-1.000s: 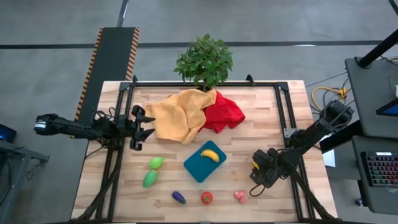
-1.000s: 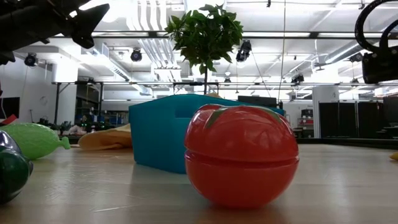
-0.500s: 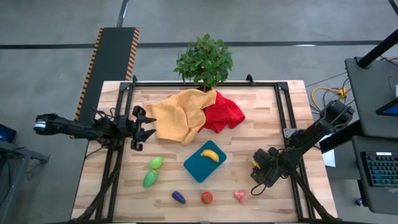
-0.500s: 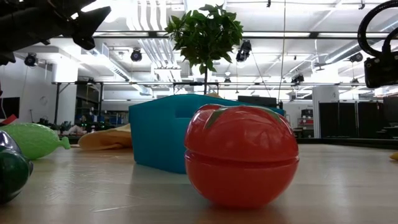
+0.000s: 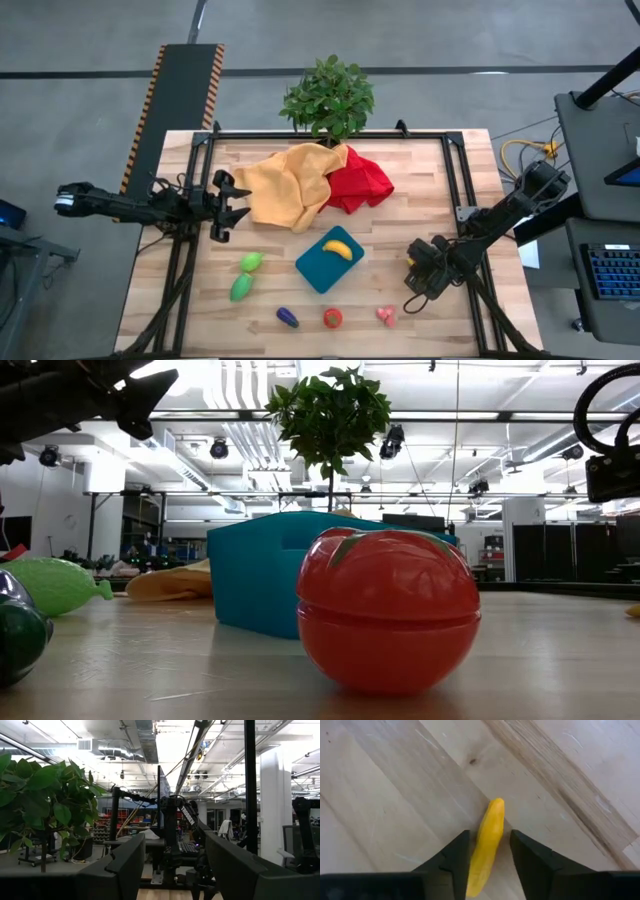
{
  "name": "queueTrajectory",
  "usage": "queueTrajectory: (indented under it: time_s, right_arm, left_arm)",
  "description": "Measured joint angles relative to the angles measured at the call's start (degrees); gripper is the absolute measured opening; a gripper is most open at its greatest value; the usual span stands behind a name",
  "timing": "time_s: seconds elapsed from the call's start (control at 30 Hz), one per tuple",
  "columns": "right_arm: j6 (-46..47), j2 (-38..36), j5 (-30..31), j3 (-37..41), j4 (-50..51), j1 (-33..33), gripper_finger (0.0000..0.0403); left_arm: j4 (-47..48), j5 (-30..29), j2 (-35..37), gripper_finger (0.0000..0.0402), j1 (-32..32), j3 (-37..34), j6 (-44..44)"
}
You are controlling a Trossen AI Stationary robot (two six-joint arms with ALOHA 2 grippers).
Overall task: Pick and placing Produce into tupperware
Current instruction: Put the yellow corn into the blue bin
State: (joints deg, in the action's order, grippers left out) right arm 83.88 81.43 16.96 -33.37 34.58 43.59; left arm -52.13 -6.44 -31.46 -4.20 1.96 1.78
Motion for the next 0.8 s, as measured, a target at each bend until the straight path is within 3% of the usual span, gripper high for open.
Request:
queueTrajectory:
  time_s: [0.47, 0.8]
  right_arm:
    - [-0.4, 0.1, -0.3, -0.1, -0.6, 0.0, 0.0046]
    - [-4.9, 0.3, 1.5, -2.8, -1.4, 0.0, 0.0028]
  left_arm:
    - [0.0, 0.0, 0.0, 0.0196, 0.0, 0.0, 0.0]
    - [-0.2, 0.0, 0.0, 0.0196, 0.0, 0.0, 0.0]
